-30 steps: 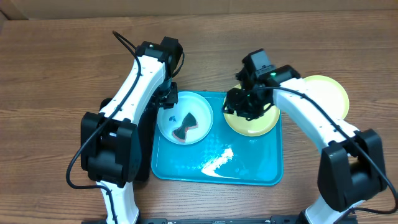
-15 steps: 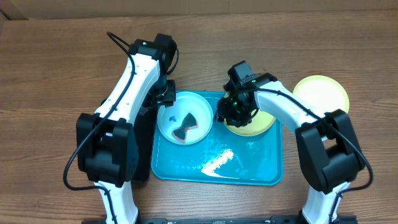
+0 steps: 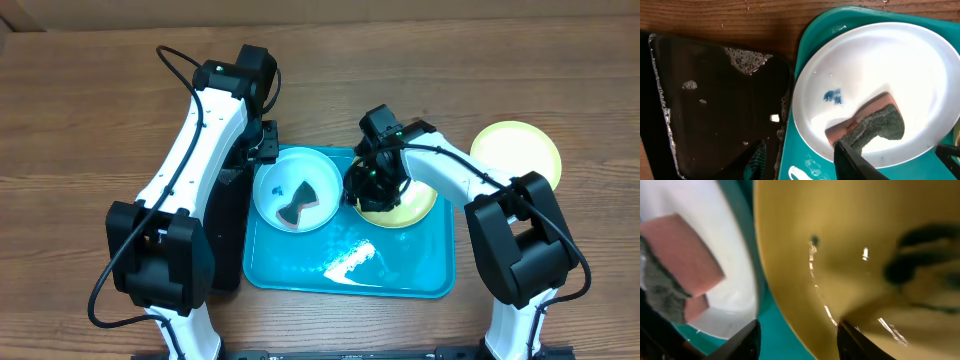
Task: Clean dirty plates on tray and stack at the side
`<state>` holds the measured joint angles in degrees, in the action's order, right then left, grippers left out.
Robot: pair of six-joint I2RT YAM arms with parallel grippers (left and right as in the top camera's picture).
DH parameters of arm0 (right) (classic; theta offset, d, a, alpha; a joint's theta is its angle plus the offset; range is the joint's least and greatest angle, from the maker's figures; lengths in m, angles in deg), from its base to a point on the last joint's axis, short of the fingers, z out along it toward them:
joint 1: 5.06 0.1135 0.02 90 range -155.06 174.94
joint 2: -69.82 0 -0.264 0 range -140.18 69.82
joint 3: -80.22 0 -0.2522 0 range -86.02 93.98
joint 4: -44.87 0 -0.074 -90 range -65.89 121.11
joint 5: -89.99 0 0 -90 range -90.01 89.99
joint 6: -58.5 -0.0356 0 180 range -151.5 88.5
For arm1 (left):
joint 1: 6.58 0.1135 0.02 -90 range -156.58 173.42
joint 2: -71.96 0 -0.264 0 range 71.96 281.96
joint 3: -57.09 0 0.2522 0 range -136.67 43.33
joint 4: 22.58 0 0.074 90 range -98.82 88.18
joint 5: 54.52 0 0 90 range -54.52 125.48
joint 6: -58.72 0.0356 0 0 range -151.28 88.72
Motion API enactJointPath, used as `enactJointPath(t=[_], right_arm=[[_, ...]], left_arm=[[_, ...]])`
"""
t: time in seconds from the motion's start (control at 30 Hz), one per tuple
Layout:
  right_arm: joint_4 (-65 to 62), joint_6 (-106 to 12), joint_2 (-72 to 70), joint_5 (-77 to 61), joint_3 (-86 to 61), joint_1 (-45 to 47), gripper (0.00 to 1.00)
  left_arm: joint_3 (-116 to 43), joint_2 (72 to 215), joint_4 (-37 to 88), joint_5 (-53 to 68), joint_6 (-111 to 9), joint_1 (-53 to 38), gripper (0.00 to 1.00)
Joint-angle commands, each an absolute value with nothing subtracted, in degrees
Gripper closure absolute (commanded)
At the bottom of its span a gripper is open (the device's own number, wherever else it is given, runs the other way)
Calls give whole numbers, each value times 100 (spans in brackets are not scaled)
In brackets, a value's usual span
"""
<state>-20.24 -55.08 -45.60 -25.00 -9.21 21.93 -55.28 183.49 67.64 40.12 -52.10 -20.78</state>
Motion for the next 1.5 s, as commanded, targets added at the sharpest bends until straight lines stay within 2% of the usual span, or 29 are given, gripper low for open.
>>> enactJointPath(t=[0.0,0.2,0.37,0.47,0.7,0.87,1.27,1.47], right_arm=[[-2263,-5573,-4568,-1838,-610,2107,50],[-2995,-5466,-4380,-1209,59,2059,49],[-3729,-5440,-4208,-1429,660,2118,50],[-3954,-6126,-4188,-1803,609,2210,50],[-2888,-6587,-4197,-2572,-188,2822,51],[-2464,-7335,-4217,-2247,-427,3294,50],[-2195,-8023,-4341,-1545,-470,3274,51],[-1885,-8345,-4767,-1574,-470,3272,56]], left_arm=[[-5659,18220,6712,3894,-5136,-2043,54],[-5659,18220,6657,3842,-5138,-2041,54],[-5659,18220,6629,3842,-5136,-2041,54],[-5659,18220,6629,3842,-5134,-2041,54],[-5659,18220,6568,3846,-5048,-2030,54],[-5659,18220,6576,3840,-4985,-1964,54],[-5659,18220,6596,3840,-4921,-1923,54],[-5659,18218,6655,3842,-4919,-1923,54]])
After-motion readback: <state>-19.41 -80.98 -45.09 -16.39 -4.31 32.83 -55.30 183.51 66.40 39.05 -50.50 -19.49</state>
